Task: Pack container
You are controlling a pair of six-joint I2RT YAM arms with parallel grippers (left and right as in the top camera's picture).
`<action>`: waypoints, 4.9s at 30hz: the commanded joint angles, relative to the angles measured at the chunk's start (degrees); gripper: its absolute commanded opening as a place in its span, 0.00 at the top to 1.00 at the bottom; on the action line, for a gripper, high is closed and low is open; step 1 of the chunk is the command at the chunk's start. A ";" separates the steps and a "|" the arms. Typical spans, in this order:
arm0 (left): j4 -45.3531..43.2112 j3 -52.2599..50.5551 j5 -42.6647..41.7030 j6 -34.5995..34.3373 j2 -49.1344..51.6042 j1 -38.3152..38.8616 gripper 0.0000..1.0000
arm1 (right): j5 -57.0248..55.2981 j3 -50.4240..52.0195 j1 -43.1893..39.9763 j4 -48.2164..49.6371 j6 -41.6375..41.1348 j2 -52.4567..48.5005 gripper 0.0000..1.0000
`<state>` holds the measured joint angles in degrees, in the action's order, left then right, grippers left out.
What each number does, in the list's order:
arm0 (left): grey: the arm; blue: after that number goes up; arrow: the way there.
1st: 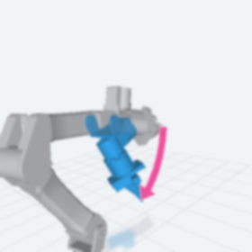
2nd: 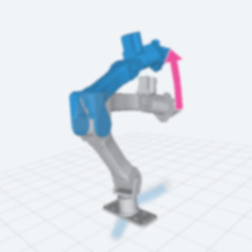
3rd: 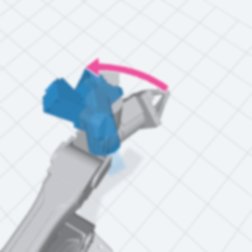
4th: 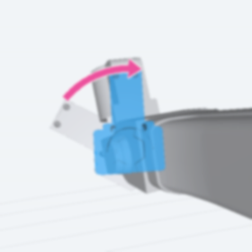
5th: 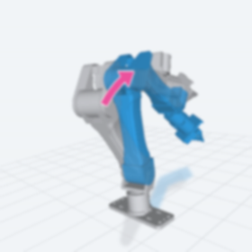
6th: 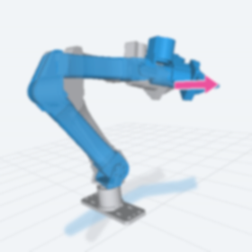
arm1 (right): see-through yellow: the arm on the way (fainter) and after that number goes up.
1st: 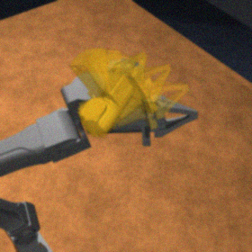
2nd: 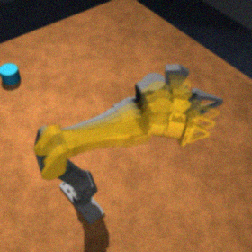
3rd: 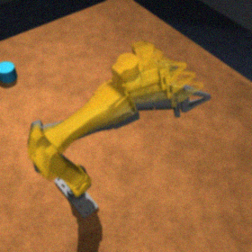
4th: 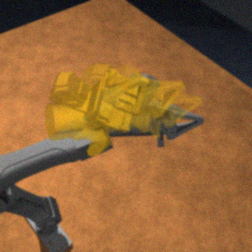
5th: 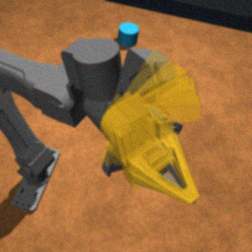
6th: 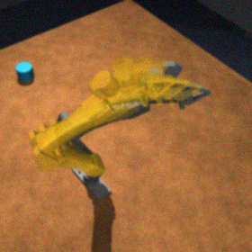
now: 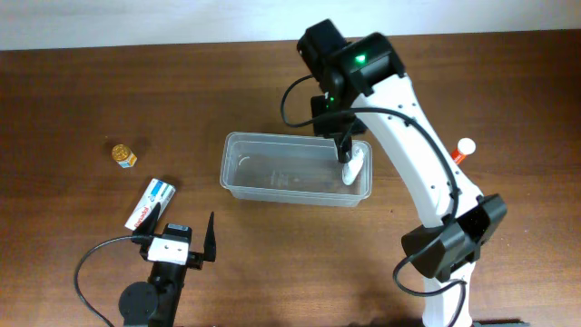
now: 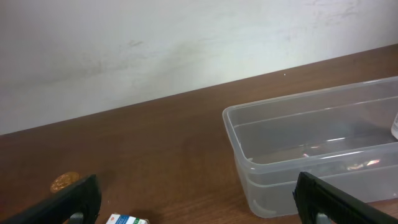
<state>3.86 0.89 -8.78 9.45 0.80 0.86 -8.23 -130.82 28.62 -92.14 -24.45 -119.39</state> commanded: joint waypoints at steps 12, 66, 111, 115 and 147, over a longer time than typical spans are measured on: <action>0.04 -0.37 0.00 0.50 -0.46 -0.28 0.01 | -2.73 14.49 1.38 11.80 -3.54 1.92 0.75; 0.04 -0.37 0.00 0.50 -0.46 -0.28 0.01 | -1.05 3.34 1.31 7.54 -4.31 2.16 0.30; 0.02 -0.37 0.00 0.50 -0.46 -0.28 0.01 | 7.61 58.10 9.77 5.92 -15.50 47.74 0.23; 0.04 -0.37 0.00 0.50 -0.46 -0.28 0.01 | 7.65 62.18 11.13 12.17 -15.52 47.74 0.23; 0.04 -0.37 0.00 0.50 -0.46 -0.28 0.01 | -4.50 80.72 10.03 49.55 -16.96 34.36 0.67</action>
<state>3.86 0.89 -8.80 9.45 0.73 0.86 -9.21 -50.43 39.20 -42.76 -41.36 -82.91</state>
